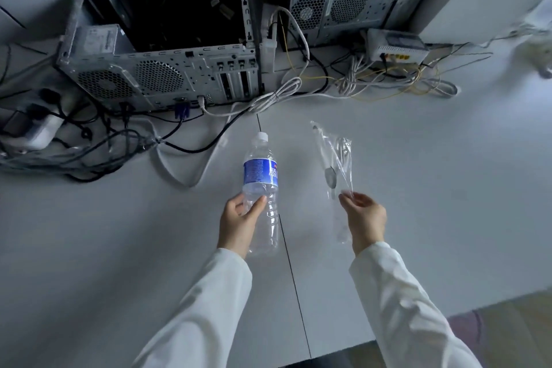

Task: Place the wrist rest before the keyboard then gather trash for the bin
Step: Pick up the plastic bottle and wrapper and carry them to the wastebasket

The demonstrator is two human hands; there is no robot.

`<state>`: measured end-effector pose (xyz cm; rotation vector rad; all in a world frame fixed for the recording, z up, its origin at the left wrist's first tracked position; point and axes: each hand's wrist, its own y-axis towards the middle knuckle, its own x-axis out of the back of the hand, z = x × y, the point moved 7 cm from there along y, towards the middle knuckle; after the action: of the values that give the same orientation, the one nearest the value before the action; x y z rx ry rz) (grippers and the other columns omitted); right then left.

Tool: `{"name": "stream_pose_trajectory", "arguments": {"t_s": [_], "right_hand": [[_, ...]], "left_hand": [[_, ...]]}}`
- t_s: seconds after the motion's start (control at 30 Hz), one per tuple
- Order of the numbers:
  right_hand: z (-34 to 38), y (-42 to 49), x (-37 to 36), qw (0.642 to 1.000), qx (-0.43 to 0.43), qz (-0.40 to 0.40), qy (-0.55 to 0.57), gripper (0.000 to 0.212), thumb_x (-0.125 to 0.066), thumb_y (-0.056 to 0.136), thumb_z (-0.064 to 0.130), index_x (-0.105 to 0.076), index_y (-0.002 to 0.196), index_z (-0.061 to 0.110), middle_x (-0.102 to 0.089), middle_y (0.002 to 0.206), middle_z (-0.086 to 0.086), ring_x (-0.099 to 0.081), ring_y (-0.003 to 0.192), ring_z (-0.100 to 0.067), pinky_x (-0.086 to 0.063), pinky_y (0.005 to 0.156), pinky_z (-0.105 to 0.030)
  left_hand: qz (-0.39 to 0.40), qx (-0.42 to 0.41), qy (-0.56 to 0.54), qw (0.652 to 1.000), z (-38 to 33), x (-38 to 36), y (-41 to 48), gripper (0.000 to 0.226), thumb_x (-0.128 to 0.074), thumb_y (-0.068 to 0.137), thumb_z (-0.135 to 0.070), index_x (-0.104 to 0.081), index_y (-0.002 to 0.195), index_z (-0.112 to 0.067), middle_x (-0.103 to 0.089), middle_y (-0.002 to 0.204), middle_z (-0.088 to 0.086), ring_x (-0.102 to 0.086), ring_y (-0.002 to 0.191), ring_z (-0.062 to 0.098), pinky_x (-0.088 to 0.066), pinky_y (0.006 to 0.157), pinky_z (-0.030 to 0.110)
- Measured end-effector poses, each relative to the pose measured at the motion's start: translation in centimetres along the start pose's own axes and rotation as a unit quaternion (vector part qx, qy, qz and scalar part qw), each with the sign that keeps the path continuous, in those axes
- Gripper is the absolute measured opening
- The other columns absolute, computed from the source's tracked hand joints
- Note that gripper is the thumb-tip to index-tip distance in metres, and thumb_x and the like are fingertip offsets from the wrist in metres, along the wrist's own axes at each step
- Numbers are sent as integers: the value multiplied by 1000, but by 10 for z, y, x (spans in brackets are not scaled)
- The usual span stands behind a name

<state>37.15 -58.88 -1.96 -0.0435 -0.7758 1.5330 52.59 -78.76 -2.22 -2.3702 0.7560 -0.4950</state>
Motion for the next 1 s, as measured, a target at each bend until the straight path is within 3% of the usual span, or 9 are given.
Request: {"name": "stream_pose_trajectory", "arguments": {"t_s": [0.13, 0.2, 0.3, 0.4, 0.47, 0.57, 0.73, 0.87, 1.0], "right_hand": [[-24, -29, 27, 997, -18, -34, 61, 19, -67, 76, 14, -71, 94, 10, -67, 82, -3, -58, 76, -15, -45, 75, -25], [-37, -42, 40, 994, -17, -49, 99, 17, -66, 78, 10, -70, 94, 10, -65, 75, 2, -57, 69, -9, -44, 64, -13], [-56, -59, 61, 989, -15, -69, 127, 13, -65, 79, 9, -68, 92, 12, -62, 73, 7, -55, 67, -5, -42, 59, -8], [-76, -76, 88, 984, -19, -95, 152, 14, -66, 79, 12, -68, 93, 10, -65, 78, 4, -58, 73, -8, -44, 67, -11], [-87, -85, 112, 978, -18, -119, 169, 15, -66, 79, 11, -68, 94, 10, -65, 82, 2, -59, 75, -9, -45, 67, -9], [-102, -95, 150, 968, -14, -153, 199, 16, -66, 79, 10, -68, 94, 8, -65, 80, 4, -59, 73, -6, -45, 60, -2], [-141, -106, 220, 948, -40, -197, 246, 17, -67, 79, 15, -68, 94, 8, -67, 80, 0, -62, 72, -12, -49, 62, -12], [-175, -112, 287, 935, -35, -228, 270, 10, -66, 79, 13, -67, 89, 12, -66, 75, 4, -59, 53, 5, -47, 56, -7], [-218, -117, 343, 926, -57, -243, 285, 9, -66, 79, 11, -68, 88, 9, -65, 77, -2, -58, 67, -12, -49, 70, -22]], "left_hand": [[59, -11, 26, 998, 12, -10, -18, 77, -69, 52, -52, -59, 114, -8, -64, 121, 18, -58, 116, 33, -46, 95, 39], [85, -10, 36, 996, 22, -15, -25, 84, -69, 48, -56, -57, 117, -8, -61, 126, 19, -56, 119, 34, -46, 101, 47], [116, -8, 55, 992, 32, -24, -41, 69, -70, 60, -47, -56, 118, -13, -62, 124, 18, -60, 111, 34, -45, 100, 51], [153, -17, 86, 984, 41, -41, -60, 59, -67, 65, -45, -59, 114, -13, -63, 116, 23, -60, 96, 38, -49, 90, 46], [177, -14, 93, 980, 46, -57, -76, 59, -68, 66, -45, -58, 114, -13, -61, 106, 20, -59, 85, 33, -50, 71, 34], [204, -15, 96, 974, 56, -83, -99, 53, -67, 76, -34, -52, 122, -11, -60, 122, 23, -56, 83, 28, -44, 63, 24], [248, -29, 114, 962, 71, -139, -150, 48, -66, 78, -29, -48, 120, -14, -57, 129, 18, -54, 94, 23, -41, 81, 28], [285, -19, 146, 947, 101, -188, -205, 54, -65, 79, -34, -48, 125, -13, -59, 126, 15, -60, 96, 26, -48, 83, 34], [319, 3, 161, 934, 136, -238, -249, 54, -65, 79, -32, -49, 126, -11, -63, 122, 14, -64, 99, 28, -51, 83, 38]]}}
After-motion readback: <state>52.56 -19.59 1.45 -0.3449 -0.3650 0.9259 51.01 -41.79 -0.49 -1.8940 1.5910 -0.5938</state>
